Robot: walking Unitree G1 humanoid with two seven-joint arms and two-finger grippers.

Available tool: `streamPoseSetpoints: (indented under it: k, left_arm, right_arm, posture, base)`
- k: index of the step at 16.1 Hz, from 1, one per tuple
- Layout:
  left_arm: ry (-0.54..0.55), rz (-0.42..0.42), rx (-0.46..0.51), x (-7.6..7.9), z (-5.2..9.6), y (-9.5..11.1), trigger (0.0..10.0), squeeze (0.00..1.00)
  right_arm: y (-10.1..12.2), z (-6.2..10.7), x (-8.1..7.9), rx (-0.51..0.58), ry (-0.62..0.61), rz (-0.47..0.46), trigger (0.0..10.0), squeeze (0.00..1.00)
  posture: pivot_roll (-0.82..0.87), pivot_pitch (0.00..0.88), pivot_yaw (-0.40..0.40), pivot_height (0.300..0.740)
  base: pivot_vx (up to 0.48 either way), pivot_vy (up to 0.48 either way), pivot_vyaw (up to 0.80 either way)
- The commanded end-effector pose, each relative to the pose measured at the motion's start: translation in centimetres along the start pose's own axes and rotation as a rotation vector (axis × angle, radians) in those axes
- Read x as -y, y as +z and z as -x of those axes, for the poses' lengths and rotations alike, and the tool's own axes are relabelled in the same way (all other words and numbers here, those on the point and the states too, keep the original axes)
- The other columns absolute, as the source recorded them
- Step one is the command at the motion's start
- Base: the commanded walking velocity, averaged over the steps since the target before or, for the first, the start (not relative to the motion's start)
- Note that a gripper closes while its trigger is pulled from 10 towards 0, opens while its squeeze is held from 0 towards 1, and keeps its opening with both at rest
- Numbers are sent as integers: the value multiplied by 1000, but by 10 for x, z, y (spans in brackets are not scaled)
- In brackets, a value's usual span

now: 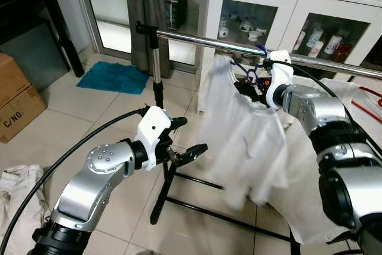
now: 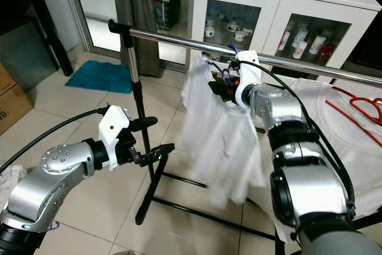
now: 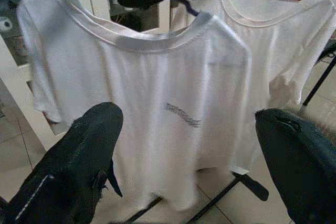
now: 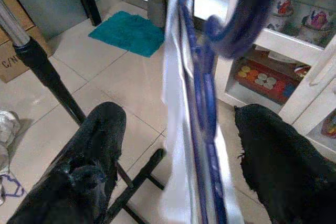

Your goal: Hang hanger

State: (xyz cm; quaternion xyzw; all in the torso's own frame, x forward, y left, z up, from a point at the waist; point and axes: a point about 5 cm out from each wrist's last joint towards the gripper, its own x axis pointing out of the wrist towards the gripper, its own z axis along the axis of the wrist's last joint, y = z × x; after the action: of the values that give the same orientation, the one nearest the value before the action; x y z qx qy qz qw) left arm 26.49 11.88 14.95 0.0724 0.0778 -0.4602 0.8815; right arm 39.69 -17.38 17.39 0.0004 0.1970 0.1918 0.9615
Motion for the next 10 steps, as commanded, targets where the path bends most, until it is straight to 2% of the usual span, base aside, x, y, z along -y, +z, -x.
streamPoseSetpoints:
  k: [1, 5, 10]
  left_arm:
    - [2, -10, 2, 0, 0, 1, 10000, 12]
    - [3, -9, 4, 1, -1, 1, 10000, 8]
    - [-6, -5, 8, 2, -3, 0, 10000, 12]
  right_arm:
    - [3, 0, 3, 3, -15, 11, 0, 0]
    - [6, 0, 7, 24, -28, -21, 0, 0]
    - [10, -2, 6, 104, 5, -69, 0, 0]
  posture:
    - [90, 17, -30, 740]
    - [84, 22, -31, 740]
    - [82, 31, -28, 740]
  base:
    - [0, 0, 0]
    - [0, 0, 0]
    - [0, 0, 0]
